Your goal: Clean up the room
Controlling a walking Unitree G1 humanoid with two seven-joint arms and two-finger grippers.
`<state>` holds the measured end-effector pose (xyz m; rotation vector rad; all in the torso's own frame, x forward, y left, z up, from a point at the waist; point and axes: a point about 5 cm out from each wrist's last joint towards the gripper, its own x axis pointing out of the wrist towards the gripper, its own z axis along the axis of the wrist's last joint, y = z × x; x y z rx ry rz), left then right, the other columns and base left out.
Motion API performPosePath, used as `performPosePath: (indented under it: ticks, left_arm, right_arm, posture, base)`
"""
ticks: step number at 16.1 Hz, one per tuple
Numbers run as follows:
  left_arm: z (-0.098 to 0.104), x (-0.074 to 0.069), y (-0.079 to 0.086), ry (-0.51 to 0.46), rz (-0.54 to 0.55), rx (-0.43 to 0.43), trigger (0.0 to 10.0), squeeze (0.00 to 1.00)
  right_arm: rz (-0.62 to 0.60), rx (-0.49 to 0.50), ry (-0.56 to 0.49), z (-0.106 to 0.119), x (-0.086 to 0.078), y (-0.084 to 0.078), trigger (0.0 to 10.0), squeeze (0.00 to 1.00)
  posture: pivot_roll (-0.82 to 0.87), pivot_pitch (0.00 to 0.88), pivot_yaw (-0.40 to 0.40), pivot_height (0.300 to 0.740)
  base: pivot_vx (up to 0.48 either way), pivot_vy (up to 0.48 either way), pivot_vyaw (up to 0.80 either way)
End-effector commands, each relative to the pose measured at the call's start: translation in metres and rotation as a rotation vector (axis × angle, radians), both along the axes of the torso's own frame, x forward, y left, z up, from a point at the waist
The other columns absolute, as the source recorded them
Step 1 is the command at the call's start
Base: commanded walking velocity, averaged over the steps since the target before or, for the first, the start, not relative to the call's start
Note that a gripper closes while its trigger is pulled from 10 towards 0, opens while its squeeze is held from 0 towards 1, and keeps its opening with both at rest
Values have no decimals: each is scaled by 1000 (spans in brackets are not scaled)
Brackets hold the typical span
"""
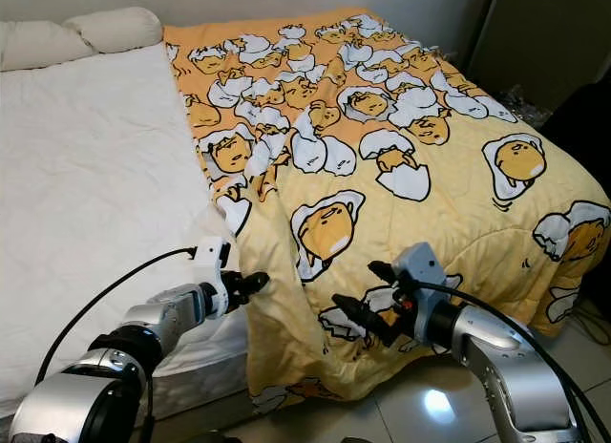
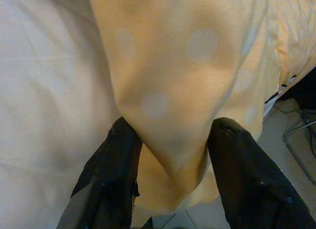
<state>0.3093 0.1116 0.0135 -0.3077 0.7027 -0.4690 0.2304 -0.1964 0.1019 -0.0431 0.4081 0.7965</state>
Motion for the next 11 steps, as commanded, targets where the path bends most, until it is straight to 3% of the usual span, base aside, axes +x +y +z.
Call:
performPosePath:
  ticks: [1,11]
  left_arm:
    - [2,2,-1,-8,-10,13,0,0]
    - [-10,-9,2,20,-54,47,0,0]
  right_arm:
    - [21,3,-13,4,2,2,10000,0]
    - [39,-1,-13,-1,-1,4,10000,0]
  posture:
    - [-212,0,55,740]
    - [-202,0,62,740]
  base:
    - [0,0,0]
    - [0,0,0]
